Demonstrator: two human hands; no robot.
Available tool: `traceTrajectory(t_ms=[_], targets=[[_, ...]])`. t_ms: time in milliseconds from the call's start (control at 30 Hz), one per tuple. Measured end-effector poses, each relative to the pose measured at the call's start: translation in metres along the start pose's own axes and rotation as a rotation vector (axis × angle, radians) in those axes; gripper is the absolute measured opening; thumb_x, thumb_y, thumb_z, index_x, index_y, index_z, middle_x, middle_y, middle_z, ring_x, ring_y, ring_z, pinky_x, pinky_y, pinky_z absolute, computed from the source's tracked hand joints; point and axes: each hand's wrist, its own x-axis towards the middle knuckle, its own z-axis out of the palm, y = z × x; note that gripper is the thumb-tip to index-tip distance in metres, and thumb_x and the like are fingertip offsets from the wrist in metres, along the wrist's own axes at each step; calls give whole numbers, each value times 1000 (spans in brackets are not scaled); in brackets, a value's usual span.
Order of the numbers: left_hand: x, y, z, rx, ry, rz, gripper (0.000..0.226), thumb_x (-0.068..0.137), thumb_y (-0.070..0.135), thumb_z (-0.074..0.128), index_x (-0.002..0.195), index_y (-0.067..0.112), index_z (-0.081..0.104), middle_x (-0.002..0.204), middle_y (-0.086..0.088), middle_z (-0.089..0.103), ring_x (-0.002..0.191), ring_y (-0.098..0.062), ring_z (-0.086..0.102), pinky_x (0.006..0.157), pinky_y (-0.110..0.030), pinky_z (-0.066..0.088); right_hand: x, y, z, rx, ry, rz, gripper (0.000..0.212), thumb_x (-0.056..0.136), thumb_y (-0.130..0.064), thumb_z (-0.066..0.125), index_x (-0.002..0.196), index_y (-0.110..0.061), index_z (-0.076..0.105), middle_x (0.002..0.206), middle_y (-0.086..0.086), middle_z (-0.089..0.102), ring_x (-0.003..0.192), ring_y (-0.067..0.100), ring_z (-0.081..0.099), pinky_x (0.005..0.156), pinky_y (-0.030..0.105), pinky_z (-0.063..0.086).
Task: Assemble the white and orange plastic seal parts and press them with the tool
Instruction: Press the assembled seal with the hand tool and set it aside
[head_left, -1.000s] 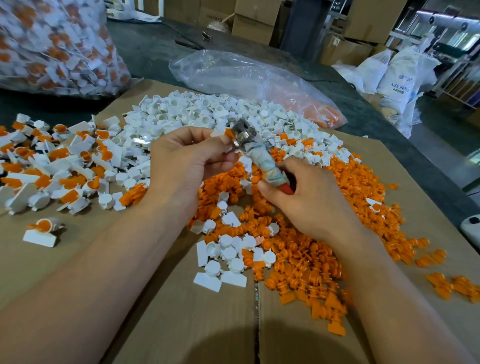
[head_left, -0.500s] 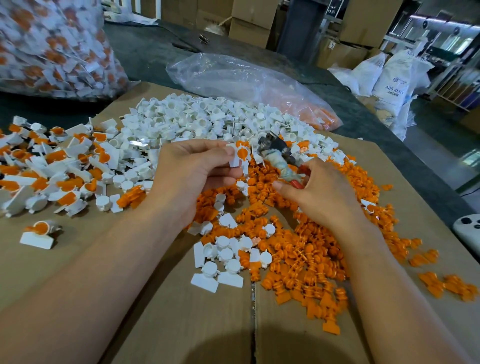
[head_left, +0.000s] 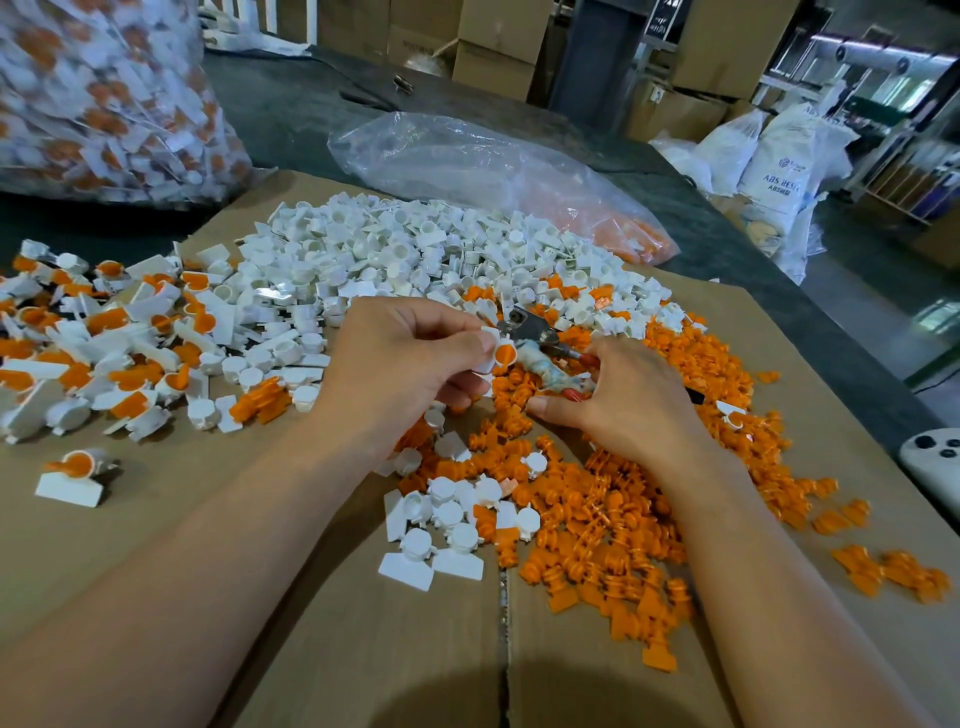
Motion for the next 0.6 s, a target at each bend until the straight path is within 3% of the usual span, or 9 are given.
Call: traceTrajectory(t_ms=[467, 600], targets=[[2, -5, 1, 76, 8, 31, 18, 79, 2, 68, 66, 14, 66, 52, 0, 65, 43, -12, 61, 42, -18, 48, 1, 1, 1, -51, -29, -12, 83, 66, -72, 57, 121, -12, 46, 122, 9, 51, 113, 26, 46, 90, 37, 37], [5, -2, -4, -134, 90, -55, 10, 84, 1, 61, 75, 6, 63, 58, -5, 68, 47, -13, 63, 43, -18, 51, 1, 0, 1, -45, -31, -13, 80, 66, -71, 57, 120, -13, 47, 121, 8, 51, 113, 25, 46, 89, 35, 36]])
